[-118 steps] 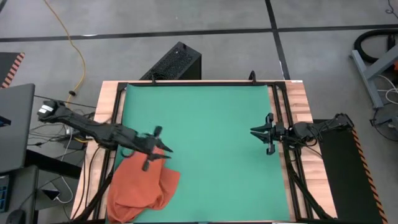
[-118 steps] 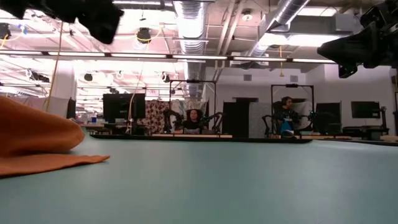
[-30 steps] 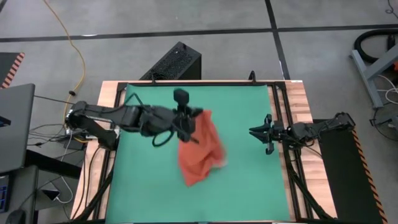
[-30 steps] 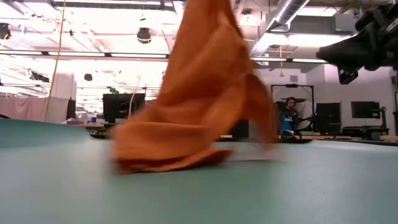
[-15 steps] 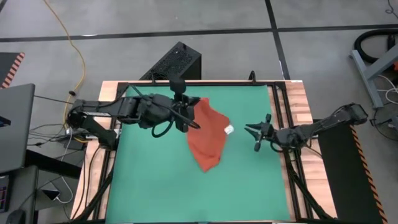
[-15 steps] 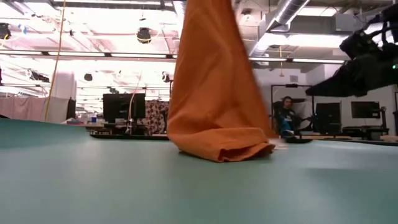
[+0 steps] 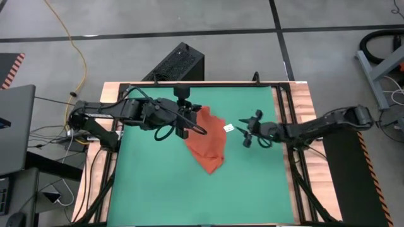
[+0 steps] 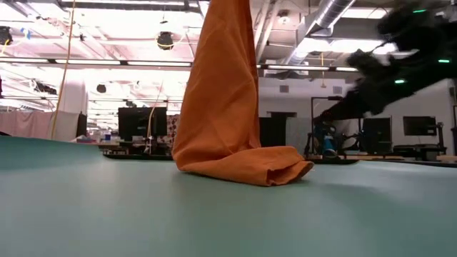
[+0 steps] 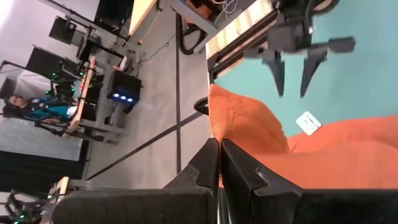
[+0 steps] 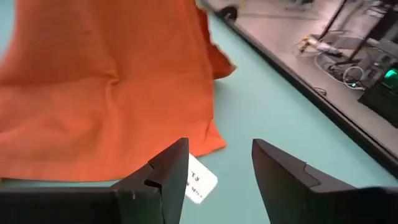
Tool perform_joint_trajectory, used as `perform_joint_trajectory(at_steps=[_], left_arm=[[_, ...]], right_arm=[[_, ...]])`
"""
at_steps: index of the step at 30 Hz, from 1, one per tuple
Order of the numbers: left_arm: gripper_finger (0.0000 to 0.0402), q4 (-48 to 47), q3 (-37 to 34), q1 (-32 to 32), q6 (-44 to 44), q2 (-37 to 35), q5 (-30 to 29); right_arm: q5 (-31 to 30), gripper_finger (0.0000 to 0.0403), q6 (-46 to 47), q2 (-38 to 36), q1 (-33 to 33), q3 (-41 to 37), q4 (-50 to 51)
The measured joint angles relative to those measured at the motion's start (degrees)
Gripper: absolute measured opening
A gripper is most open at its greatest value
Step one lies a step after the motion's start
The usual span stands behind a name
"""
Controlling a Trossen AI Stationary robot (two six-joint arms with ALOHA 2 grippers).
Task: Roll towel into tight, uniform cylinder
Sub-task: Fold the orange towel
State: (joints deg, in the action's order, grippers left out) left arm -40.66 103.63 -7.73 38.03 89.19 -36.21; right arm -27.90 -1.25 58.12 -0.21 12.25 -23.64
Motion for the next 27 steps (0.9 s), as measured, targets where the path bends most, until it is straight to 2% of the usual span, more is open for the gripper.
perform_joint_trajectory(at_steps=[4, 8, 10, 17, 24, 27], left_arm=[[0.0000, -0.3, 0.0, 0.0, -0.3, 0.0, -0.1], [0.0000, -1.3, 0.0, 0.0, -0.6, 0.0, 0.0], [0.0000, -2.0, 0.0, 0.0, -0.9, 0.0, 0.0], [0.0000, -4.8, 0.0, 0.0, -1.3, 0.0, 0.0], [0.0000, -6.4, 0.0, 0.0, -1.3, 0.0, 0.0], [0.0000, -6.5, 0.0, 0.0, -1.3, 0.0, 0.0]], right_arm=[[12.7, 0.0199, -5.5, 7.6, -8.4, 8.3, 1.4], [26.9, 0.0192, -7.7, 15.2, -16.9, 16.7, 8.6], [30.7, 0.0192, -8.9, 19.2, -20.2, 20.2, 10.7], [33.1, 0.0193, -12.4, 33.8, -23.9, 29.0, 13.8], [31.2, 0.0194, -12.1, 44.7, -23.9, 35.9, 20.7], [27.3, 0.0183, -10.4, 48.0, -23.3, 37.6, 23.4]])
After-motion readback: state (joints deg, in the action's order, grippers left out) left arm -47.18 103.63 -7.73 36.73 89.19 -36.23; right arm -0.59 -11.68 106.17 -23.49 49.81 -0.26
